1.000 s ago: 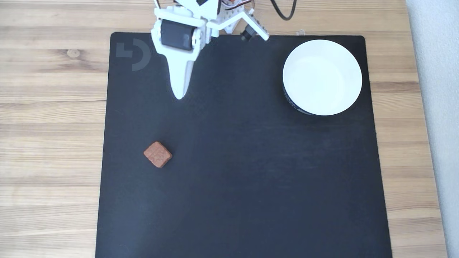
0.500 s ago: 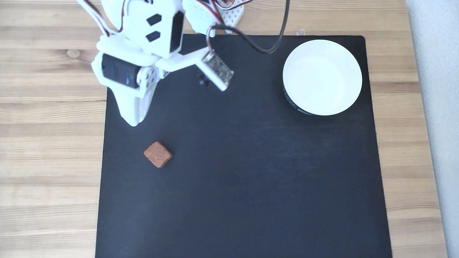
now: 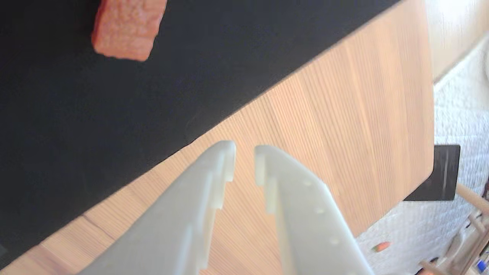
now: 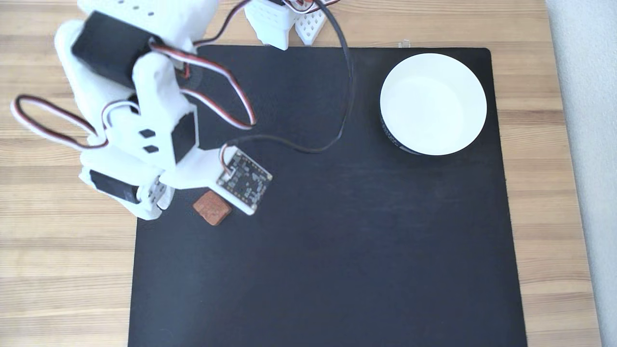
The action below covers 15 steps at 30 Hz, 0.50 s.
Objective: Pick up the toy and place it on the plate
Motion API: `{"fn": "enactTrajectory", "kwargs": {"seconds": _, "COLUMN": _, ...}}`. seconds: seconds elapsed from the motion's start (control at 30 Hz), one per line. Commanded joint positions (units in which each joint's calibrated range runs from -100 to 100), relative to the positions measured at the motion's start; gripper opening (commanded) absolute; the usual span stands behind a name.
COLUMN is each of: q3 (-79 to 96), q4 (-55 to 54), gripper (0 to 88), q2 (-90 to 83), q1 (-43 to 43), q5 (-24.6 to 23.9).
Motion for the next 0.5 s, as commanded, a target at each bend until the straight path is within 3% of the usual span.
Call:
{"fn": "enactTrajectory", "kwargs": {"seconds": 0.0, "q3": -12.35, "q4": 2.60, "gripper": 2.4, "q2": 6.80, "q1": -1.06, "q5": 0.14}}
{"fn": "enactTrajectory", "kwargs": {"seconds": 0.27, "q3": -31.73, "q4": 14.62, "gripper": 2.4, "q2": 24.39, "q1": -4.49, "q5": 0.14}}
{"fn": "enactTrajectory", "kwargs": {"seconds": 0.47, "q3": -34.17, "q4": 20.38, "gripper": 2.4, "q2": 26.73, "q1": -4.49, "q5": 0.14}}
